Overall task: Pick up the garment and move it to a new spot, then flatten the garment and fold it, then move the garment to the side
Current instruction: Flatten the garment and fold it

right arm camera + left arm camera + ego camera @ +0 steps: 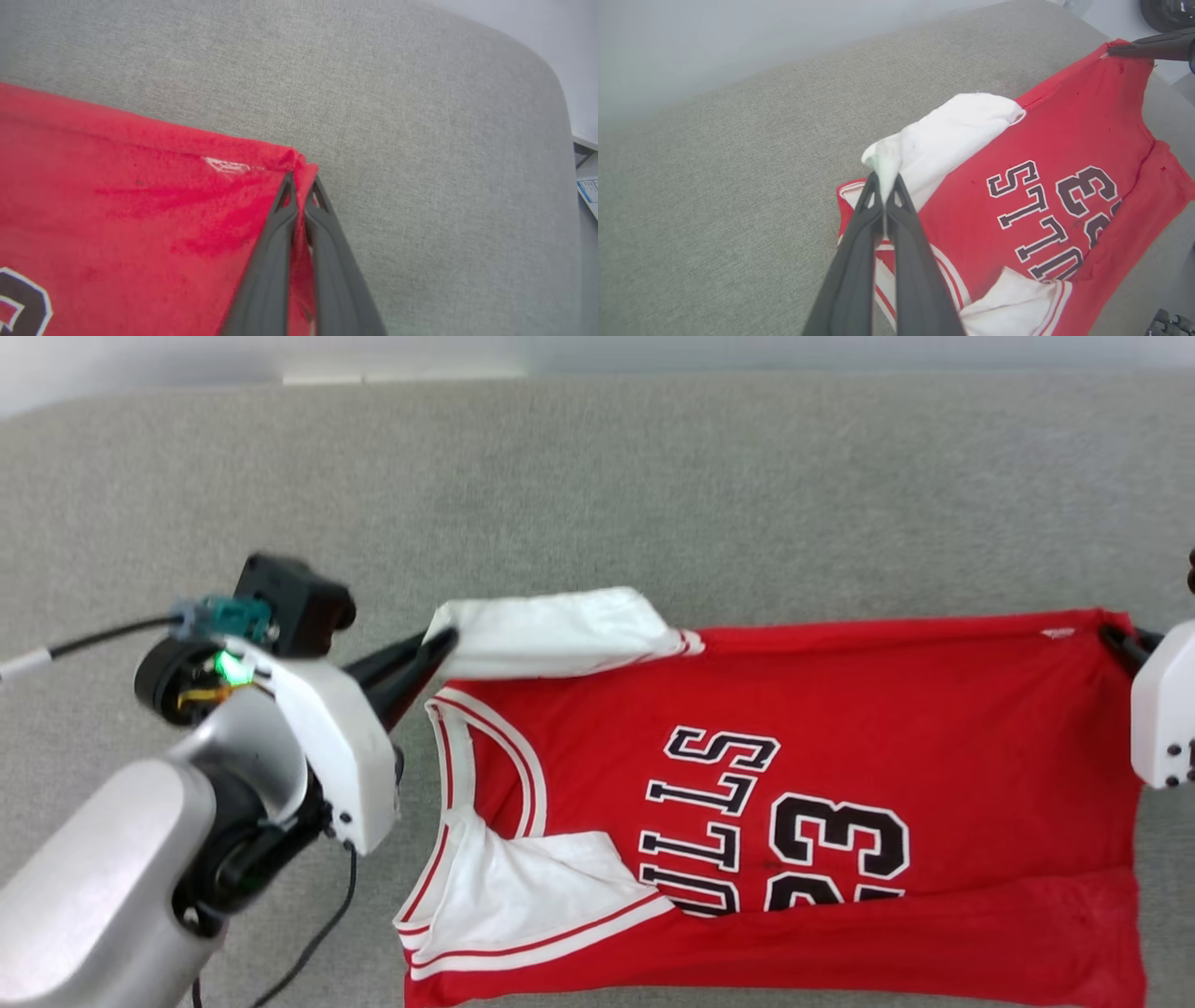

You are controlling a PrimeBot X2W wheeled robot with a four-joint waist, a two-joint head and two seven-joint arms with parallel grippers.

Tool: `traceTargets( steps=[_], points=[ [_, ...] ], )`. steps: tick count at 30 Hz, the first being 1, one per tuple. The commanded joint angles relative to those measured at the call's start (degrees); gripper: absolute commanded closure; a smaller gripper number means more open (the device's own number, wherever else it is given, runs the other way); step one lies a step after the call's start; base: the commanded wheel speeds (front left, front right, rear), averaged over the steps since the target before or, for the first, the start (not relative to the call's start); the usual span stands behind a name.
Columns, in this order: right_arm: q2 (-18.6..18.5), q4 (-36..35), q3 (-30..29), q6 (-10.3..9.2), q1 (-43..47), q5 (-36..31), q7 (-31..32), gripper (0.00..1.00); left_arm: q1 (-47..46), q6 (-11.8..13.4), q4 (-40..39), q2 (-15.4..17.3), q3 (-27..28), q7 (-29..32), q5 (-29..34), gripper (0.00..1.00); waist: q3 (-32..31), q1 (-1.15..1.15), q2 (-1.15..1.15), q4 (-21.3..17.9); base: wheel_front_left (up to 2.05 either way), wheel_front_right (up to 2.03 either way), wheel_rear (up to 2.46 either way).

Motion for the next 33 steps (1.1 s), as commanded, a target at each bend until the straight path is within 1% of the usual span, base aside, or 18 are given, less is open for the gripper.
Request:
traceTargets(
  steps=[1, 5, 8, 11, 14, 17, 22, 25, 31, 33],
  points=[
    [0.17, -0.89, -0.45, -0.08, 1.80, 0.43, -0.81, 1.00, 2.05, 0.66, -0.39, 0.22, 0.16, -0.69, -0.35, 1.00, -2.87, 0.00, 0.00, -1.12, 0.00, 0.00, 0.00],
    [0.53, -4.14, -2.19, -0.08, 7.31, 1.25, -2.83, 1.00, 7.24, 2.27, -1.91, 1.47, 0.09, -1.75, -1.13, 1.00, -5.05, 0.00, 0.00, -1.22, 0.00, 0.00, 0.00],
    [0.75, -6.53, -3.09, -0.07, 12.16, 1.32, -3.74, 1.00, 10.68, 3.68, -3.16, 3.23, -1.00, -1.71, 0.77, 1.00, -6.02, 0.00, 0.00, -1.05, 0.00, 0.00, 0.00],
    [0.96, -8.93, -3.90, -0.08, 16.69, 1.39, -4.34, 1.00, 14.41, 5.13, -4.37, 3.81, -2.18, -2.18, 1.37, 1.00, -6.66, 0.00, 0.00, -0.97, 0.00, 0.00, 0.00],
    [1.32, -11.12, -4.77, -0.07, 21.12, 1.84, -4.28, 1.00, 17.81, 5.90, -5.16, 4.56, -3.28, -2.21, 1.29, 1.00, -7.28, 0.00, 0.00, -0.94, 0.00, 0.00, 0.00],
    [0.90, -12.98, -5.03, -0.07, 24.92, 1.71, -3.96, 1.00, 20.74, 6.43, -4.77, 5.49, -5.24, -1.73, 2.81, 1.00, -7.61, 0.00, 0.00, -0.98, 0.00, 0.00, 0.00],
    [-1.11, -14.62, -3.28, -0.08, 28.87, 0.53, -3.62, 1.00, 23.47, 6.65, -3.76, 5.12, -7.95, -1.37, 3.96, 1.00, -7.82, 0.00, 0.00, -1.20, 0.00, 0.00, 0.00],
    [-2.04, -14.43, -2.07, -0.07, 29.67, 0.00, -3.91, 1.00, 23.79, 6.65, -3.28, 4.65, -8.36, -1.40, 3.87, 1.00, -7.64, 0.00, 0.00, -1.20, 0.00, 0.00, 0.00],
    [-4.28, -12.81, 1.46, -0.08, 28.98, -1.14, -4.93, 1.00, 22.62, 5.42, -0.23, 3.62, -10.12, -1.97, 5.41, 1.00, -6.76, 0.00, 0.00, -1.02, 0.00, 0.00, 0.00],
    [-4.20, -12.08, 1.99, -0.08, 28.53, -0.68, -5.33, 1.00, 21.89, 4.78, 1.30, 3.03, -10.74, -2.62, 6.66, 1.00, -6.51, 0.00, 0.00, -0.92, 0.00, 0.00, 0.00]
  ],
)
